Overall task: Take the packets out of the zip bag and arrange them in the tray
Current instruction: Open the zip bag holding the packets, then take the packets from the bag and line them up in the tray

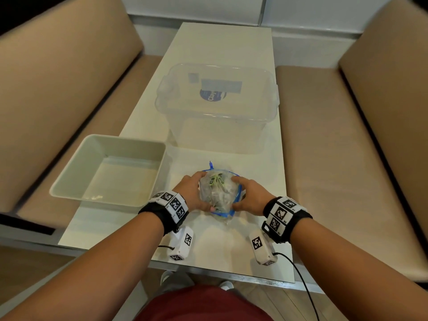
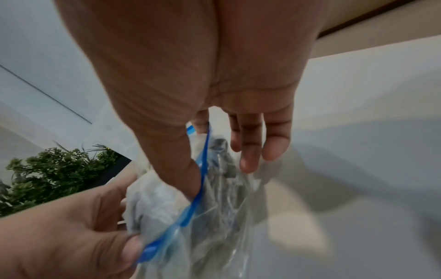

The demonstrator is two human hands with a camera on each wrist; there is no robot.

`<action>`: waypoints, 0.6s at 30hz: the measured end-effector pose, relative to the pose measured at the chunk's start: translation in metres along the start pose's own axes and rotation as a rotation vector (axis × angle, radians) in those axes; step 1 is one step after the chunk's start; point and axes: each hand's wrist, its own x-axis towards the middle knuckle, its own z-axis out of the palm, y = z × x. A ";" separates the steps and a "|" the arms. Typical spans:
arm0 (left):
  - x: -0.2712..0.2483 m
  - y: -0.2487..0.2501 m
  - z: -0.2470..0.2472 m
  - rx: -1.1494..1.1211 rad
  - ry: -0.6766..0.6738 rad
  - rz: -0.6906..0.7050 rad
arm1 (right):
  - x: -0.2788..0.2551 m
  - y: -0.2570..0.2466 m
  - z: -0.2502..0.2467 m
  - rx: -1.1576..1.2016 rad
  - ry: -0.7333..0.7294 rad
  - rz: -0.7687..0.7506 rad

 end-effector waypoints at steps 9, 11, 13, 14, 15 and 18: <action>0.000 0.027 -0.036 0.144 0.117 0.053 | 0.007 -0.031 -0.013 0.026 0.205 -0.005; 0.005 0.031 -0.038 0.158 0.211 0.065 | 0.010 -0.033 -0.012 0.000 0.304 -0.053; 0.011 0.034 -0.037 0.186 0.294 0.065 | 0.012 -0.036 -0.013 -0.047 0.338 -0.095; 0.014 0.035 -0.035 0.179 0.323 0.069 | 0.014 -0.037 -0.013 -0.064 0.338 -0.114; 0.016 0.036 -0.034 0.160 0.349 0.071 | 0.015 -0.039 -0.013 -0.080 0.341 -0.128; 0.023 0.038 -0.032 0.170 0.396 0.059 | 0.018 -0.043 -0.015 -0.165 0.359 -0.127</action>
